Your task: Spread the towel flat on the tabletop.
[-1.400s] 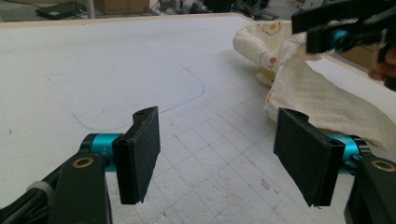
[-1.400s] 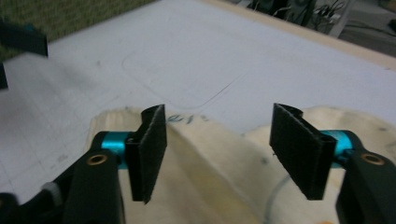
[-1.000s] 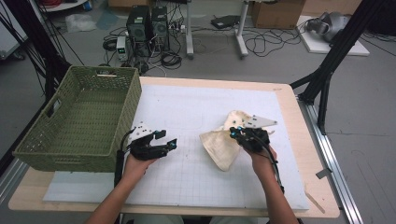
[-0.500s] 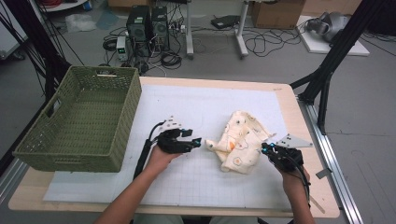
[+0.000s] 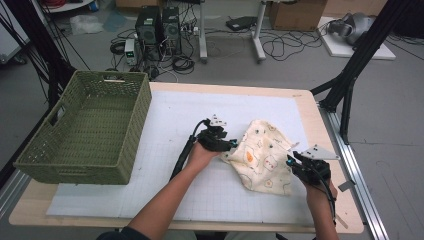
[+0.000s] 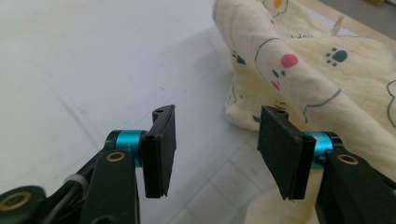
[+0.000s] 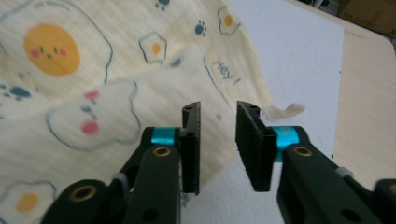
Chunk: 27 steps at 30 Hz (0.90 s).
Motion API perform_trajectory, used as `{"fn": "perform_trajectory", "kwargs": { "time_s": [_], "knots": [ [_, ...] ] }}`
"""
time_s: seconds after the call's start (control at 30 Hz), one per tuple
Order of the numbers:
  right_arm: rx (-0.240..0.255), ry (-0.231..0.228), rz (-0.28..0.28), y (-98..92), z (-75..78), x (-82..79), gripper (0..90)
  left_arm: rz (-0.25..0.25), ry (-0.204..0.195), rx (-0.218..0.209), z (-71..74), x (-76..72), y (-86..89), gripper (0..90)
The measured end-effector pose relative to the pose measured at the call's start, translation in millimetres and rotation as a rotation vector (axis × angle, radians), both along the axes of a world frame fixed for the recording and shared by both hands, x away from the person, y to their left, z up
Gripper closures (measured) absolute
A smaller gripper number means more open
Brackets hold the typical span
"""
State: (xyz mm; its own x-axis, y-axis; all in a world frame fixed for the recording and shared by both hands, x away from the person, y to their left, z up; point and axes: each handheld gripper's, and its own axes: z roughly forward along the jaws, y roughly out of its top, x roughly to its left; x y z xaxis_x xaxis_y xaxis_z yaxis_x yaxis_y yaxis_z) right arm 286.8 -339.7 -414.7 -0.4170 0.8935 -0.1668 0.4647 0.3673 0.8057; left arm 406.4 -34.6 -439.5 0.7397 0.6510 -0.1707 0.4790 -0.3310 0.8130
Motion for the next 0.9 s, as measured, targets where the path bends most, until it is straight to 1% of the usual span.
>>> {"fn": "perform_trajectory", "kwargs": {
  "time_s": [0.03,0.07,0.1,0.13,0.2,0.23,0.27,0.3,0.33,0.37,0.4,0.43,0.47,0.5,0.6,0.63,0.67,0.7,0.73,0.77,0.8,0.83,0.87,0.9],
  "knots": [
    [0.01,-0.012,0.002,0.5,0.8,-0.1,64.0,-0.01,0.007,0.01,-1.5,0.7,-5.7,45.0],
    [0.011,-0.022,-0.001,0.9,1.3,0.1,62.0,-0.024,0.006,0.03,-2.8,0.9,-11.2,43.5],
    [0.016,-0.023,-0.002,1.3,1.7,0.0,59.9,-0.036,0.004,0.047,-4.2,0.7,-16.6,42.2],
    [0.021,-0.026,-0.003,1.5,1.4,0.2,58.7,-0.044,0.008,0.053,-6.0,-0.2,-22.0,41.7],
    [0.026,-0.026,-0.005,1.4,0.4,0.4,56.2,-0.078,0.004,0.076,-8.9,-2.6,-31.1,40.8],
    [0.03,-0.024,-0.004,1.2,-0.1,0.6,56.2,-0.09,-0.012,0.102,-10.2,-5.0,-35.7,41.2],
    [0.031,-0.023,-0.004,0.8,-0.5,0.5,56.1,-0.092,-0.045,0.132,-10.5,-7.9,-39.5,39.2],
    [0.034,-0.025,-0.003,0.3,-0.6,0.5,56.0,-0.094,-0.063,0.144,-10.5,-9.5,-41.4,39.7],
    [0.042,-0.024,-0.005,0.2,-0.5,0.3,55.9,-0.115,-0.068,0.144,-10.2,-10.0,-41.3,42.6],
    [0.043,-0.027,-0.006,-0.5,-0.4,0.3,55.9,-0.136,-0.079,0.147,-9.8,-10.9,-41.6,50.1],
    [0.049,-0.025,-0.006,-0.7,-0.2,0.3,55.6,-0.168,-0.086,0.147,-9.3,-12.5,-42.1,58.7],
    [0.051,-0.026,-0.007,-0.6,-0.2,0.3,55.5,-0.199,-0.104,0.159,-8.8,-14.5,-43.1,68.6],
    [0.05,-0.026,-0.005,-0.7,-0.3,0.2,55.5,-0.219,-0.116,0.17,-8.3,-16.3,-44.4,73.6],
    [0.05,-0.025,-0.002,-0.8,-0.5,0.4,55.5,-0.223,-0.118,0.17,-8.2,-17.2,-45.0,80.1],
    [0.056,-0.022,0.006,-0.5,-1.1,-0.1,55.5,-0.208,-0.086,0.159,-6.6,-14.7,-39.6,84.6],
    [0.057,-0.021,0.009,-0.4,-1.1,-0.3,55.5,-0.196,-0.08,0.17,-5.0,-13.5,-35.3,86.1],
    [0.061,-0.022,0.009,-0.3,-1.3,-0.8,55.5,-0.167,-0.075,0.159,-4.1,-12.5,-29.7,89.0],
    [0.061,-0.02,0.012,-0.7,-1.3,-1.0,55.5,-0.14,-0.07,0.142,-3.2,-10.9,-21.2,89.0],
    [0.066,-0.019,0.012,-1.0,-1.5,-1.3,55.5,-0.115,-0.056,0.119,-2.9,-8.6,-11.0,89.1],
    [0.069,-0.017,0.012,-1.3,-1.7,-1.5,55.5,-0.089,-0.044,0.108,-2.9,-6.6,-0.1,89.1],
    [0.072,-0.017,0.013,-1.6,-2.0,-1.5,55.6,-0.057,-0.039,0.101,-3.7,-5.4,10.7,89.1],
    [0.074,-0.015,0.014,-1.7,-2.3,-1.4,55.6,-0.038,-0.025,0.096,-4.5,-3.8,21.8,89.1],
    [0.077,-0.012,0.013,-1.5,-2.5,-1.3,55.5,-0.016,-0.022,0.1,-4.8,-3.0,32.5,89.2],
    [0.078,-0.01,0.014,-1.1,-2.8,-1.2,55.6,0.01,-0.023,0.09,-4.9,-2.4,43.0,89.2]
  ]
}}
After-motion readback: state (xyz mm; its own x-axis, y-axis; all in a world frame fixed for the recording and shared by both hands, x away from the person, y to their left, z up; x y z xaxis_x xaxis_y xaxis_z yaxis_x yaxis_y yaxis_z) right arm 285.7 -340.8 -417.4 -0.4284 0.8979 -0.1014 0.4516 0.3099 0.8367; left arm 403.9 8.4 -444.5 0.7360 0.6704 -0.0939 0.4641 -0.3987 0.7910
